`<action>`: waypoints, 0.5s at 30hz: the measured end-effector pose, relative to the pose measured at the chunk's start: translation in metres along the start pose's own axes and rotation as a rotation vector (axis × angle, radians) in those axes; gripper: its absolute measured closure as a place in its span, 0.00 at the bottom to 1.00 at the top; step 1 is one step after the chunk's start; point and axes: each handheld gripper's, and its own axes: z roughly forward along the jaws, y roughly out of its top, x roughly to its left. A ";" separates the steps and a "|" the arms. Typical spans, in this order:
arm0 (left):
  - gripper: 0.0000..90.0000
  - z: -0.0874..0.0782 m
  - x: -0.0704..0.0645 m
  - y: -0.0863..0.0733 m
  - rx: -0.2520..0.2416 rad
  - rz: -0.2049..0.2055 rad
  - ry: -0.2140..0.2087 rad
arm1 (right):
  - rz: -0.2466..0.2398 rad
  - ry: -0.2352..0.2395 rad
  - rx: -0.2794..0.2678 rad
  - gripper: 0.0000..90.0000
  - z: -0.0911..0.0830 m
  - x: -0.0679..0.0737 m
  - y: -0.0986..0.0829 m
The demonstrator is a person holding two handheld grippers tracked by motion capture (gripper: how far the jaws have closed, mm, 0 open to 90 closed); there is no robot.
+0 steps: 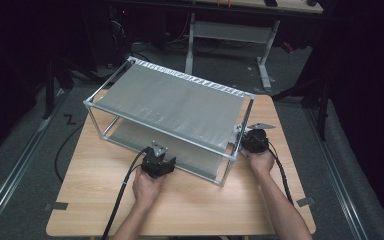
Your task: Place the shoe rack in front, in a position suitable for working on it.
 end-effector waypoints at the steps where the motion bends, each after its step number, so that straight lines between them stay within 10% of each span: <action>1: 0.46 0.000 0.000 0.000 0.000 0.000 0.000 | 0.001 0.001 -0.002 0.89 0.000 -0.001 0.000; 15: 0.46 0.000 0.000 0.000 0.000 0.000 0.000 | -0.055 0.049 -0.007 0.89 -0.015 0.013 -0.015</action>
